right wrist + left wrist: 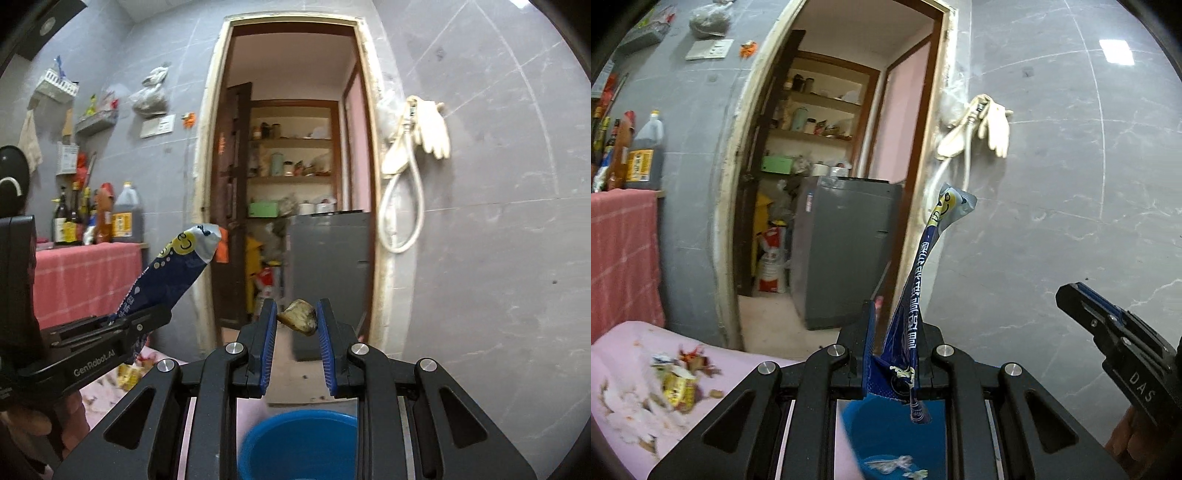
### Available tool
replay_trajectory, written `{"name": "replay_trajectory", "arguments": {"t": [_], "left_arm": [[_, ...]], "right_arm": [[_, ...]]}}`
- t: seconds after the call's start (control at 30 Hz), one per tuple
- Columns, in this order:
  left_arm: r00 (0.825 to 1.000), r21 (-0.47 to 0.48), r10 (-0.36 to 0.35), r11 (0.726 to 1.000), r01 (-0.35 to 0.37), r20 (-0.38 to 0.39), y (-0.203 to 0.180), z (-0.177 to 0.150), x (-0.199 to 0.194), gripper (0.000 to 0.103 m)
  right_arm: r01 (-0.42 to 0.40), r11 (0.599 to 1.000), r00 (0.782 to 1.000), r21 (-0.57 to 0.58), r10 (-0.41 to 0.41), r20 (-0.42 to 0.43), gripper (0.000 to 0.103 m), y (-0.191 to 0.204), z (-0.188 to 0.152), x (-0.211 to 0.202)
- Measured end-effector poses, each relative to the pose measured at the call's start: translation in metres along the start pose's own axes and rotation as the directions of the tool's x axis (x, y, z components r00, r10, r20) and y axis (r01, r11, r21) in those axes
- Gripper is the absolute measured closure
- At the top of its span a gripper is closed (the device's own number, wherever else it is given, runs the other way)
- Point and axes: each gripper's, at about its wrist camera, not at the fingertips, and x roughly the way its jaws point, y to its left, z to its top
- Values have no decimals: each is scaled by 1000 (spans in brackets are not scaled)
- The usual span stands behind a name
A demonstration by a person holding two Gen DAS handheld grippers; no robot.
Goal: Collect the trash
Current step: 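Carry the blue wrapper and crumb over the blue basin and open both tools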
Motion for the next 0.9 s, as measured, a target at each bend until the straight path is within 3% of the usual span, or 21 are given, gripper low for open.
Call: {"name": "replay_trajectory", "arguments": {"t": [0.23, 0.5, 0.63, 0.9], "left_arm": [[995, -1, -40, 999, 40, -93, -15, -20, 34, 90], [971, -22, -45, 999, 41, -237, -19, -55, 69, 90], [953, -29, -41, 999, 34, -299, -18, -70, 85, 90], [896, -91, -42, 996, 2, -443, -2, -99, 112, 85]], "right_arm": [[48, 998, 998, 36, -46, -50, 83, -31, -22, 2], [67, 995, 987, 68, -56, -149, 83, -48, -58, 17], [74, 994, 980, 84, -56, -193, 83, -54, -73, 25], [68, 988, 958, 138, -26, -287, 82, -62, -98, 49]]}}
